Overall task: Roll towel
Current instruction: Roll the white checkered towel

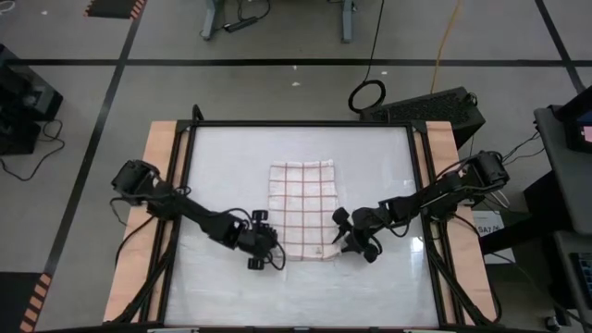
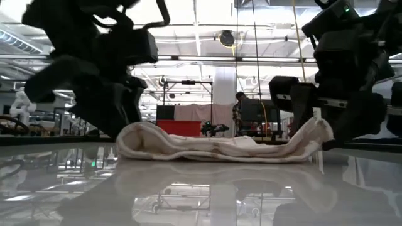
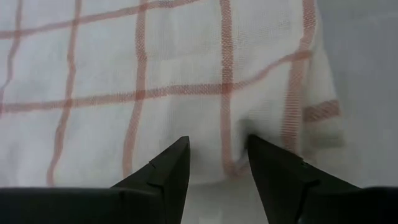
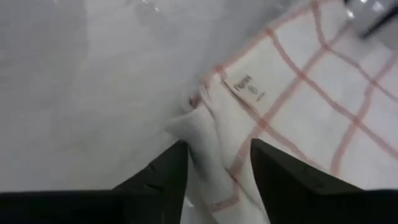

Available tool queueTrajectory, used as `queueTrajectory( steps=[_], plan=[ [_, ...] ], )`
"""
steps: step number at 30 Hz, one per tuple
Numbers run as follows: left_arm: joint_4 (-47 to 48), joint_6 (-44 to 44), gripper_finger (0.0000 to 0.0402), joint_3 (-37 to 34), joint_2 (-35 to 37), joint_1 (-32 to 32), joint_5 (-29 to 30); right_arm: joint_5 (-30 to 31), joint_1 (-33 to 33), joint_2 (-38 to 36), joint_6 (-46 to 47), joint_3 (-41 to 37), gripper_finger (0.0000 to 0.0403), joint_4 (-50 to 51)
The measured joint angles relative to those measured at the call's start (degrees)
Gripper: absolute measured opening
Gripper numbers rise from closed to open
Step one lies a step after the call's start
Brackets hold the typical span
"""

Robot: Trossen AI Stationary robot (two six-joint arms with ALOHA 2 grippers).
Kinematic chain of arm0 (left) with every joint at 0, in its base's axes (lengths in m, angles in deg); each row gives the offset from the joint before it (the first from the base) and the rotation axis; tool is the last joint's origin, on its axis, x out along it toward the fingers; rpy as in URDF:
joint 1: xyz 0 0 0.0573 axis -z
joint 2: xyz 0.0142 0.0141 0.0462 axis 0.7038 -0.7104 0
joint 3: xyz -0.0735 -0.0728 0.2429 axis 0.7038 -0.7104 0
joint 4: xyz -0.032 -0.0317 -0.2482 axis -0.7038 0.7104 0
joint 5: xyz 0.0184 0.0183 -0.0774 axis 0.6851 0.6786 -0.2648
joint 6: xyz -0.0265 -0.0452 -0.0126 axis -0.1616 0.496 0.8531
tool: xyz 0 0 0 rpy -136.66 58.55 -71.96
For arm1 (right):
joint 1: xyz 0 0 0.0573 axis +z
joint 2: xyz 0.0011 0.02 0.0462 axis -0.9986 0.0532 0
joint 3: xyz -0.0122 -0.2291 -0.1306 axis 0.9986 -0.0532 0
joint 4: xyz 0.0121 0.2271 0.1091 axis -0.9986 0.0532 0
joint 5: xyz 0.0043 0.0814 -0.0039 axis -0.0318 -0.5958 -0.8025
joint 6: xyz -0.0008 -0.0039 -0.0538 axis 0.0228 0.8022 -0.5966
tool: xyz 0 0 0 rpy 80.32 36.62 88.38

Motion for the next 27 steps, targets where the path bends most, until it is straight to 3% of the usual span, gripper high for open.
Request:
queueTrajectory(
  steps=[4, 15, 27],
  plan=[
    [-3.8, -3.5, 0.0168, -0.1, -2.1, -2.0, -1.9, -3.9, 0.1, 1.4, -2.8, 0.0, 0.0176, -0.6],
    [-5.3, -5.3, 0.0168, 0.0, -2.9, -3.9, -4.6, -4.1, 0.3, 7.5, -4.1, 0.0, 0.0140, -7.3],
    [-5.7, -5.2, 0.0168, 0.0, -2.9, -3.8, -5.4, -3.7, 0.4, 7.8, -1.3, 0.0, 0.0021, -7.8]
  ],
)
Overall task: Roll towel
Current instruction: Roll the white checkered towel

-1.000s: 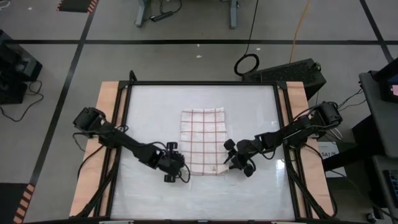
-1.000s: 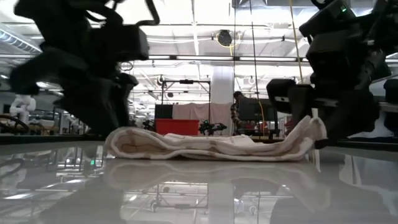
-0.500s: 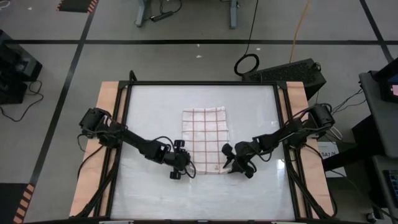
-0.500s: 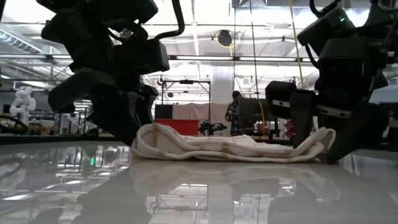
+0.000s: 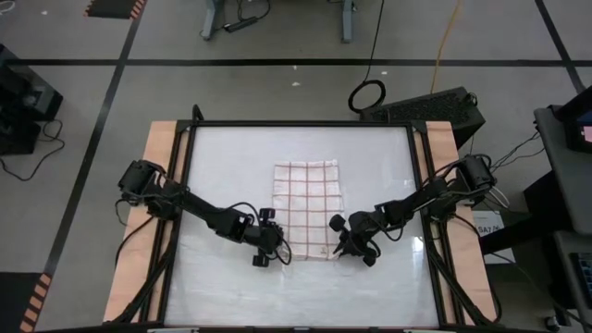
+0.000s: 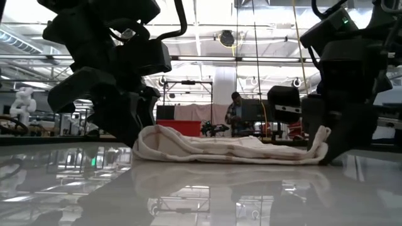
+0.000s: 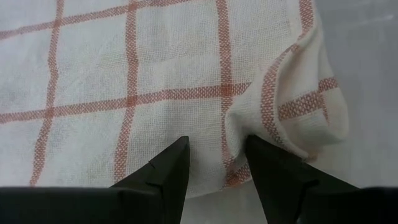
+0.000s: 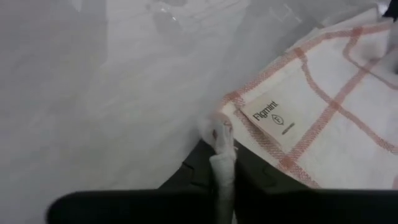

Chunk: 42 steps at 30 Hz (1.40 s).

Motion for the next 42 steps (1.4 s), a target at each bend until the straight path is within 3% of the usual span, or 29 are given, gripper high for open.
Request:
queueTrajectory(
  steps=[8, 13, 19, 28, 36, 42],
  plan=[
    [6.1, 10.8, 0.0168, 4.6, 1.9, 0.0, 1.0, 0.7, -0.1, -0.6, 12.0, 0.0, 0.0006, -1.0],
    [15.9, 10.3, 0.0168, 7.8, 7.7, 1.4, 3.7, 0.7, -0.1, -3.3, 22.8, -0.1, 0.0004, -1.5],
    [16.9, -1.9, 0.0193, 7.9, 11.4, 3.2, 2.5, 0.7, -0.1, -6.4, 31.3, -0.1, 0.0003, -1.6],
    [12.3, -27.4, 0.0287, 7.9, 1.0, 3.3, 0.4, 1.7, -0.3, -6.4, 33.1, -0.1, 0.0003, -1.3],
    [5.3, -37.7, 0.0280, 8.1, -4.4, 3.3, -1.5, 1.6, -0.3, -6.4, 33.5, -0.1, 0.0003, -0.8],
    [8.1, -38.0, 0.0253, 7.8, 1.7, 3.3, -0.8, 1.6, -0.3, -6.4, 33.5, -0.1, 0.0003, 0.0]
  ],
)
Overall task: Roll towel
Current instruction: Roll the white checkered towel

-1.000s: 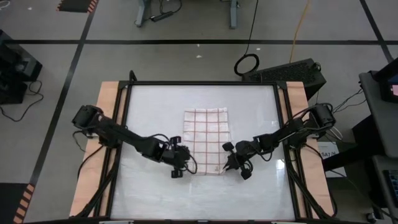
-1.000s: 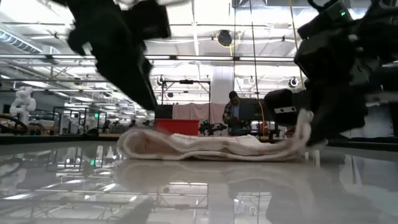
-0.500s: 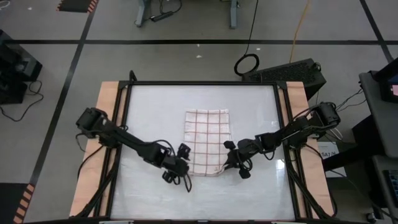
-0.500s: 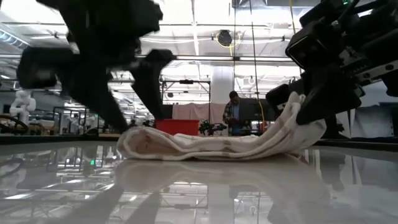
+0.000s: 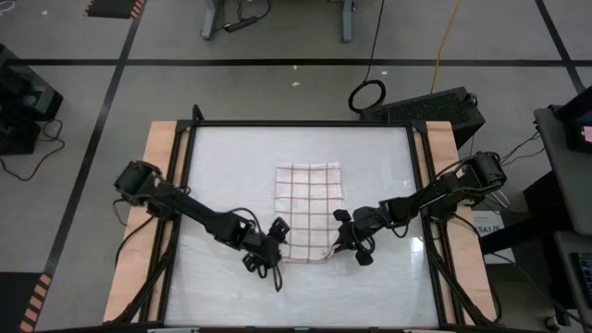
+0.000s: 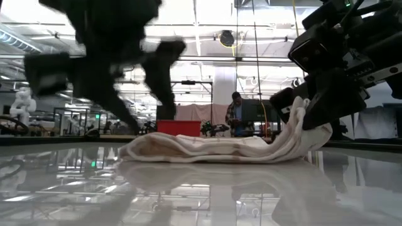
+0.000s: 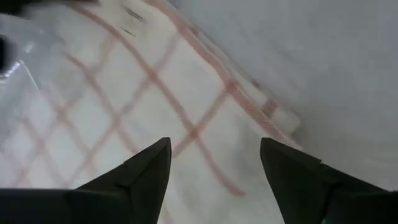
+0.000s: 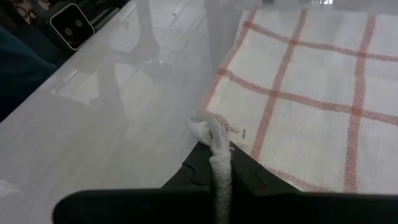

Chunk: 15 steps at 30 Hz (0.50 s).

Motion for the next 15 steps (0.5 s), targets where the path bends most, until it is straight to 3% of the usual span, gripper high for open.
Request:
queueTrajectory(
  steps=[6, 15],
  plan=[
    [5.6, -0.3, 0.0247, -0.6, 2.3, 0.4, -2.3, 0.0, 0.0, 0.0, 0.0, 0.0, 0.0002, 0.0],
    [-2.5, -8.2, 0.0247, -4.5, -0.4, 0.4, -4.5, 0.1, 0.0, 0.0, 0.3, 0.0, 0.0003, 0.4]
  ],
)
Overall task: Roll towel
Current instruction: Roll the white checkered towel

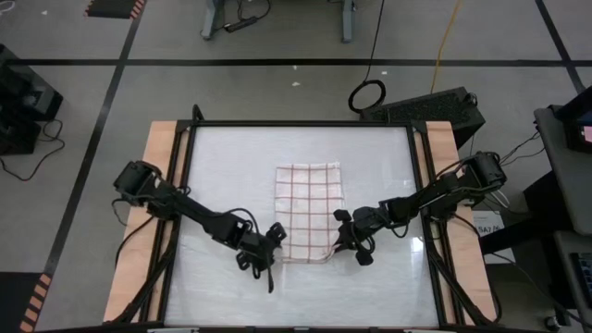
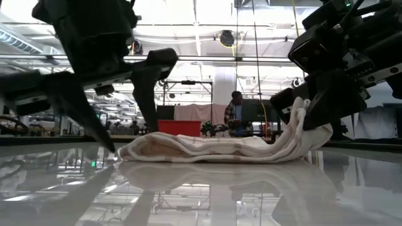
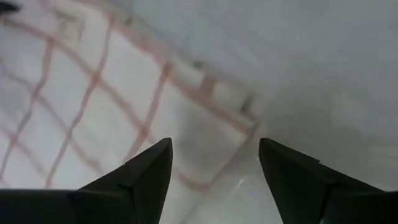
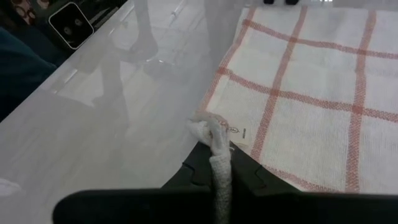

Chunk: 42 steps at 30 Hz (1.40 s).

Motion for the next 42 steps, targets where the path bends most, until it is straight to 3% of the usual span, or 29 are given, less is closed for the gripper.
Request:
queueTrajectory(
  steps=[12, 17, 23, 26, 32, 37, 42],
  plan=[
    [-7.8, -4.0, 0.0230, -0.8, -2.9, -0.1, -0.6, 0.4, 0.0, 0.0, 0.9, 0.0, 0.0003, -0.2],
    [-8.6, -5.0, 0.0166, -0.8, -3.1, 0.0, -0.5, 0.7, 0.0, 0.0, 1.2, 0.0, 0.0003, -0.1],
    [-10.7, -3.6, 0.0057, -0.9, -3.3, -0.1, -0.1, 1.7, 0.0, 0.0, 3.0, 0.0, 0.0003, -0.6],
    [-10.3, 1.0, 0.0013, -0.6, -3.1, 0.0, 1.0, 1.6, 0.0, 0.0, 5.1, 0.0, 0.0003, -0.7],
    [-9.4, 16.3, 0.0012, 2.1, 1.8, -0.5, 3.7, -0.1, 0.1, -1.9, 11.1, 0.0, 0.0004, -2.4],
    [-9.3, 36.7, 0.0009, 2.9, 6.8, -2.5, 2.0, -0.3, -0.2, -5.9, 18.6, 0.0, 0.0004, -2.2],
    [-6.1, 46.3, 0.0007, 2.9, 8.4, -3.5, -0.5, -0.1, -0.3, -9.3, 26.7, 0.0, 0.0004, 0.2]
  ],
)
